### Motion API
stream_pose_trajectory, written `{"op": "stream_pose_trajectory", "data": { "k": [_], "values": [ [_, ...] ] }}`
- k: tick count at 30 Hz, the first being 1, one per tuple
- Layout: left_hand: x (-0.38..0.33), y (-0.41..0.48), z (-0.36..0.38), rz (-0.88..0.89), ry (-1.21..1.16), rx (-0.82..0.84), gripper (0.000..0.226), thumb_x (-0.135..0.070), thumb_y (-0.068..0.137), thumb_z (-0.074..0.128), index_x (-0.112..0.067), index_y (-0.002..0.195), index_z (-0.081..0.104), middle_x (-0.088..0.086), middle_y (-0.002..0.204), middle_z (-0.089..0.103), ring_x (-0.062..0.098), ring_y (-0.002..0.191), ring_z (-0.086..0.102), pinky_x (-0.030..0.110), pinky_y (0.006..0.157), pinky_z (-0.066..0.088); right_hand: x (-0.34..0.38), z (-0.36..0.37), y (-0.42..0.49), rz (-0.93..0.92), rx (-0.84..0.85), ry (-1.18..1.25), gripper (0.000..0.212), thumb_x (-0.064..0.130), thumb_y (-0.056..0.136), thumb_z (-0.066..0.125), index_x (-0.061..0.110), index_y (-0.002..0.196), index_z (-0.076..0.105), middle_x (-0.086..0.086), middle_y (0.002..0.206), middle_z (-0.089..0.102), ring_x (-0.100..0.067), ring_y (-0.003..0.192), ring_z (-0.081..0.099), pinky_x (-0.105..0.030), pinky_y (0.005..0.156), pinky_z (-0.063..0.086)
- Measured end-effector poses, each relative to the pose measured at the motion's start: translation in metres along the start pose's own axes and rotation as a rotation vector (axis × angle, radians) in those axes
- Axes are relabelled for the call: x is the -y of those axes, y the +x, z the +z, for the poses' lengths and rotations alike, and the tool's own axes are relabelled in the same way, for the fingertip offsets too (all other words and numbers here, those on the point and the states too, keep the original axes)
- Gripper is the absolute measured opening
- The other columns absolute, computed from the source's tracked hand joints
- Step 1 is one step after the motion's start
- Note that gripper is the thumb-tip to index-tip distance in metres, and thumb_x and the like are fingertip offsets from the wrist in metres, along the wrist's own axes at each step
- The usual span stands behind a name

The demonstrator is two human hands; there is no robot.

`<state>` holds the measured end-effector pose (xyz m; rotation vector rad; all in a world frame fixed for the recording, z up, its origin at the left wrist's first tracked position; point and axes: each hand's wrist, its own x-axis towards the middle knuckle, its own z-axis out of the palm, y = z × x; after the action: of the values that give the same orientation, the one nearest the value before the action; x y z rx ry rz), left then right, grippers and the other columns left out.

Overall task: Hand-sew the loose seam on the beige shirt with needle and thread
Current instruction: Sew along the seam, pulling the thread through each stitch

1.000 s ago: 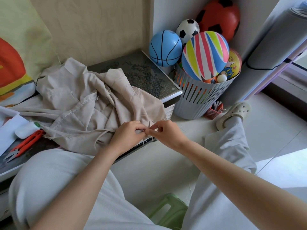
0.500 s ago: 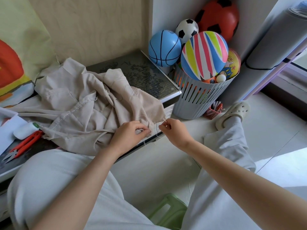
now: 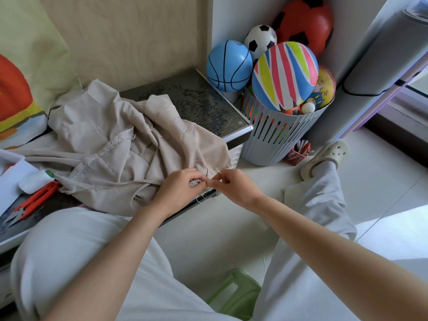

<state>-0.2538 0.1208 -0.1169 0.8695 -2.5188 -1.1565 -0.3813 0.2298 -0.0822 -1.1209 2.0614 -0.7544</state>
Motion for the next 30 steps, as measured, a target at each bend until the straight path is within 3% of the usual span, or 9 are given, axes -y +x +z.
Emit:
{"op": "stream_pose_trajectory", "data": {
  "k": [5,11,15,17,19,21,25,28,30],
  "values": [
    [0.001,0.0,-0.001,-0.008,0.019,0.008,0.006,-0.034,0.084,0.069,-0.031,0.08,0.072,-0.015,0.082,0.064,0.006,0.083,0.06,0.036,0.08,0.048,-0.007,-0.009,0.004,0.076,-0.114,0.08,0.036,0.02,0.093,0.057,0.019,0.059,0.046,0.004,0.058,0.041,-0.005,0.048,0.037,-0.009,0.041,0.032],
    [0.003,-0.001,-0.002,-0.01,0.021,0.014,0.007,-0.033,0.084,0.07,-0.03,0.078,0.069,-0.017,0.08,0.064,0.007,0.084,0.061,0.034,0.08,0.049,-0.031,-0.015,0.01,0.214,-0.208,0.026,0.045,0.016,0.093,0.051,0.015,0.055,0.027,0.002,0.054,0.031,-0.013,0.052,0.026,-0.024,0.048,0.021],
    [0.0,-0.002,-0.003,0.005,0.018,0.01,0.006,-0.028,0.084,0.069,-0.027,0.078,0.07,-0.018,0.081,0.064,0.004,0.082,0.059,0.031,0.08,0.047,-0.04,-0.014,0.011,0.225,-0.175,-0.025,0.022,0.014,0.091,0.054,0.0,0.074,0.05,-0.004,0.064,0.041,-0.019,0.064,0.035,-0.026,0.053,0.028],
    [-0.001,-0.002,-0.003,0.006,0.023,0.012,0.006,-0.027,0.085,0.068,-0.026,0.079,0.07,-0.018,0.08,0.064,0.004,0.083,0.059,0.031,0.08,0.047,-0.033,-0.012,0.006,0.139,-0.123,0.034,0.005,0.016,0.091,0.058,0.012,0.093,0.058,0.005,0.059,0.041,-0.012,0.055,0.039,-0.013,0.045,0.029],
    [-0.002,-0.001,-0.003,0.013,0.02,0.012,0.007,-0.027,0.085,0.068,-0.027,0.079,0.069,-0.019,0.08,0.064,0.005,0.083,0.059,0.032,0.08,0.047,-0.022,-0.009,0.002,0.06,-0.03,0.086,0.016,0.021,0.092,0.06,0.018,0.107,0.061,0.007,0.054,0.037,-0.004,0.043,0.035,-0.012,0.042,0.028],
    [-0.001,-0.002,-0.003,0.016,0.013,0.01,0.007,-0.027,0.086,0.067,-0.028,0.079,0.068,-0.018,0.081,0.065,0.006,0.083,0.06,0.035,0.08,0.049,-0.012,-0.004,0.0,0.005,0.06,0.098,0.015,0.025,0.092,0.06,0.018,0.104,0.065,0.007,0.051,0.032,-0.005,0.037,0.032,-0.013,0.041,0.025],
    [-0.001,-0.001,-0.004,-0.002,-0.035,-0.001,0.007,-0.037,0.082,0.062,-0.034,0.077,0.064,-0.014,0.08,0.067,0.011,0.082,0.062,0.039,0.079,0.05,-0.003,0.003,0.003,-0.002,0.066,0.077,0.023,0.03,0.091,0.061,0.022,0.071,0.066,0.009,0.045,0.033,-0.006,0.04,0.032,-0.017,0.046,0.023],
    [0.0,0.0,-0.005,-0.008,-0.08,-0.009,0.01,-0.045,0.078,0.056,-0.037,0.082,0.061,-0.006,0.077,0.067,0.018,0.079,0.062,0.043,0.076,0.051,-0.004,0.001,0.006,0.039,-0.026,0.107,0.02,0.025,0.091,0.062,0.009,0.08,0.071,0.009,0.046,0.035,-0.002,0.038,0.038,-0.015,0.043,0.026],
    [0.001,-0.001,-0.005,-0.007,-0.069,-0.009,0.005,-0.038,0.082,0.062,-0.036,0.078,0.061,-0.007,0.077,0.066,0.017,0.078,0.062,0.042,0.075,0.05,-0.006,-0.002,0.006,0.055,-0.063,0.122,0.02,0.021,0.092,0.059,0.005,0.088,0.071,0.008,0.051,0.037,0.0,0.036,0.038,-0.012,0.04,0.027]
  ]
}}
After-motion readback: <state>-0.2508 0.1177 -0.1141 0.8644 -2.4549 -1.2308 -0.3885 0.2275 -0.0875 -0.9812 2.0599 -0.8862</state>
